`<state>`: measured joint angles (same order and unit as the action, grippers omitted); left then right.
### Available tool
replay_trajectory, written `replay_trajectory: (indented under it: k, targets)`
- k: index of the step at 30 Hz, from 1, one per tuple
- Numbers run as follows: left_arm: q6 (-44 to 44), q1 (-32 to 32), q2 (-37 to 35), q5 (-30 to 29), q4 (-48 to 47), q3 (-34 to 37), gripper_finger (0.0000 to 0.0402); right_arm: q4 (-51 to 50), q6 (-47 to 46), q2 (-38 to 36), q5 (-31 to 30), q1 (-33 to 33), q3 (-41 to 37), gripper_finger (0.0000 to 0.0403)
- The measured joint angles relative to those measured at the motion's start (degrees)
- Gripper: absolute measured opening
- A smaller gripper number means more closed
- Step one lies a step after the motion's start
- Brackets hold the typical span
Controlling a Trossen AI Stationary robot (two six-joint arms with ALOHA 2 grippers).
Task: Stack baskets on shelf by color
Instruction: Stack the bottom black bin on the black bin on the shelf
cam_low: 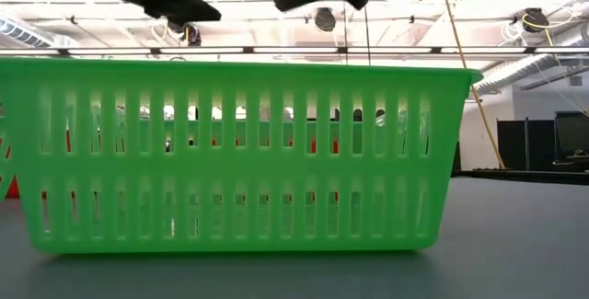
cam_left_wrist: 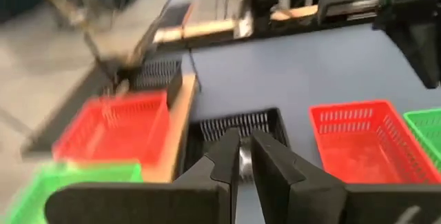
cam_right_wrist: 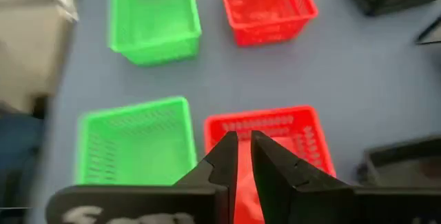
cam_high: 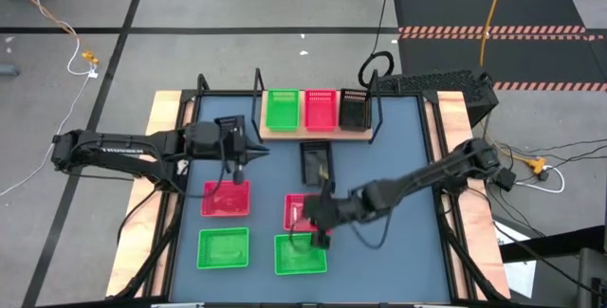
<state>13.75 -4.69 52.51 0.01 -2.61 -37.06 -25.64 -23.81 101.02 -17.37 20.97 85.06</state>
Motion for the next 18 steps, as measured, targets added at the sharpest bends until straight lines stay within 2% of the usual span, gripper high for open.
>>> replay_trajectory:
  k: [4, 6, 9, 11, 14, 18]
  targets:
    - [8.3, 0.0, 0.0, 4.7, 2.3, 0.0, 0.0042, -9.1, 4.7, 2.0, -9.5, 2.2, 0.7, 0.0034]
    - [10.3, 0.0, 0.8, 10.5, 4.5, 0.0, 0.0042, -14.5, 4.6, 2.1, -15.1, 2.3, 0.4, 0.0034]
    - [12.1, 0.0, 2.1, 20.6, 6.9, 0.2, 0.0042, -17.3, 2.9, 1.4, -24.4, 1.1, -0.4, 0.0034]
    - [13.0, 0.1, 3.9, 25.0, 11.0, 0.0, 0.0042, -18.7, 2.3, 0.3, -27.8, -0.2, -0.4, 0.0034]
    - [13.4, 0.3, 6.3, 25.7, 13.2, 0.2, 0.0042, -18.5, 4.7, -1.9, -26.0, -2.9, -0.4, 0.0034]
    - [13.1, 0.9, 10.9, 26.5, 17.4, 0.1, 0.0042, -17.5, 7.0, -4.2, -19.7, -6.9, -0.4, 0.0034]
